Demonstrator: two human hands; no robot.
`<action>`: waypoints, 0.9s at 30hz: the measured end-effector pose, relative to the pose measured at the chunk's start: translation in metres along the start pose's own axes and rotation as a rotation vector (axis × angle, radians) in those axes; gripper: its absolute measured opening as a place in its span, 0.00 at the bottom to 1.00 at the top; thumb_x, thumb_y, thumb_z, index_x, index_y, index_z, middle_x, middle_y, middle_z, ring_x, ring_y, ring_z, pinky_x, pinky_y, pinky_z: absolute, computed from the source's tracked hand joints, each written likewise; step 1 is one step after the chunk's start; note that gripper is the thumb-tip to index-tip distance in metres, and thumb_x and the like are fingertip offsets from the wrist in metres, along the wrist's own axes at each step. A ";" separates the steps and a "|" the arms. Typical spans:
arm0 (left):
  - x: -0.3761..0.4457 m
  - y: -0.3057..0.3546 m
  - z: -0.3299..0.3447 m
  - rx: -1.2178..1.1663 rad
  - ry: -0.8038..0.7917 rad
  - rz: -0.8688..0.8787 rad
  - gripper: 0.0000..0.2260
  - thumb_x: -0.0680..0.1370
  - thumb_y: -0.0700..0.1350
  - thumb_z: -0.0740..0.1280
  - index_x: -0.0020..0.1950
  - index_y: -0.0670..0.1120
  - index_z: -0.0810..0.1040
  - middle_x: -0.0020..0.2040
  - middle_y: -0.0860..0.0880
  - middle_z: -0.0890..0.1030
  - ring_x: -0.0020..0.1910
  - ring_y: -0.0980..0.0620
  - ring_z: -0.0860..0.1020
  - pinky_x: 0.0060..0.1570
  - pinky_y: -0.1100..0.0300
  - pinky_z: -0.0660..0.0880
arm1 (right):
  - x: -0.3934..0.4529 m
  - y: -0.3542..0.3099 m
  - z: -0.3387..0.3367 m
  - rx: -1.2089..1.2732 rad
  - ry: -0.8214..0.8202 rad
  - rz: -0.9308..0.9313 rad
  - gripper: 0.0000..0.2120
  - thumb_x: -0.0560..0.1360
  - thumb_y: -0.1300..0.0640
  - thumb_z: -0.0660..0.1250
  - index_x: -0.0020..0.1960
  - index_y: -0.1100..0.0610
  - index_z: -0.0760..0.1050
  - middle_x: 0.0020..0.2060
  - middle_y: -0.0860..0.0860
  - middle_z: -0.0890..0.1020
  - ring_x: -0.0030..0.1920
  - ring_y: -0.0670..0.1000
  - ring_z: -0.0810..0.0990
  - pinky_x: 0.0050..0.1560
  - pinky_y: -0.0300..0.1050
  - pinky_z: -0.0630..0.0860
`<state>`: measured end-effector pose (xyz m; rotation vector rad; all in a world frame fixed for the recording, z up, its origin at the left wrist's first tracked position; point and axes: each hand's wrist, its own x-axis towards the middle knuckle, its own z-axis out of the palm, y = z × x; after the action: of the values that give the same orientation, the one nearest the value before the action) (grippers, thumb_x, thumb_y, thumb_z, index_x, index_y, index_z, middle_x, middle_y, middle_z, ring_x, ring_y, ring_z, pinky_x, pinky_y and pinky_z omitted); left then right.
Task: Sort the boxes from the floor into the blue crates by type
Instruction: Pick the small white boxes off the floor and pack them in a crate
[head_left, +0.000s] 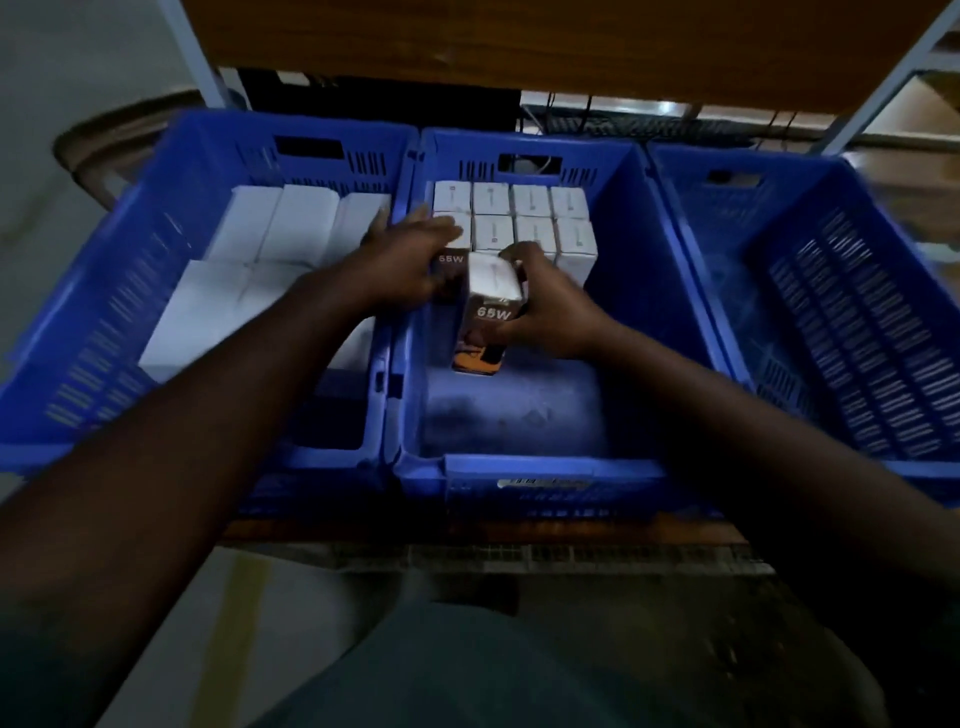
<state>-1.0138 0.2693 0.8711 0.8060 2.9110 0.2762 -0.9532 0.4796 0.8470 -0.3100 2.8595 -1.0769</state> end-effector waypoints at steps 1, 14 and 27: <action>0.005 0.003 0.000 0.036 -0.010 -0.047 0.31 0.79 0.42 0.66 0.80 0.48 0.59 0.82 0.48 0.56 0.81 0.47 0.48 0.78 0.41 0.39 | 0.008 0.004 0.012 -0.049 -0.009 0.000 0.42 0.63 0.50 0.84 0.70 0.56 0.65 0.61 0.52 0.76 0.57 0.52 0.78 0.50 0.39 0.77; 0.048 0.012 0.010 0.450 -0.278 -0.124 0.46 0.69 0.58 0.77 0.79 0.46 0.58 0.79 0.46 0.61 0.81 0.42 0.49 0.76 0.34 0.41 | 0.056 0.034 0.086 0.090 0.146 -0.059 0.41 0.66 0.54 0.81 0.73 0.58 0.64 0.66 0.55 0.75 0.63 0.52 0.77 0.63 0.48 0.77; 0.055 0.028 0.033 0.809 -0.246 -0.124 0.26 0.80 0.53 0.62 0.74 0.39 0.68 0.69 0.40 0.74 0.69 0.38 0.70 0.71 0.25 0.44 | 0.074 0.051 0.097 -0.064 0.053 0.205 0.28 0.72 0.44 0.76 0.60 0.61 0.68 0.52 0.60 0.82 0.51 0.62 0.81 0.42 0.46 0.69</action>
<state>-1.0414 0.3264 0.8420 0.6517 2.7680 -0.9900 -1.0202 0.4390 0.7409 0.0094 2.8968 -0.9711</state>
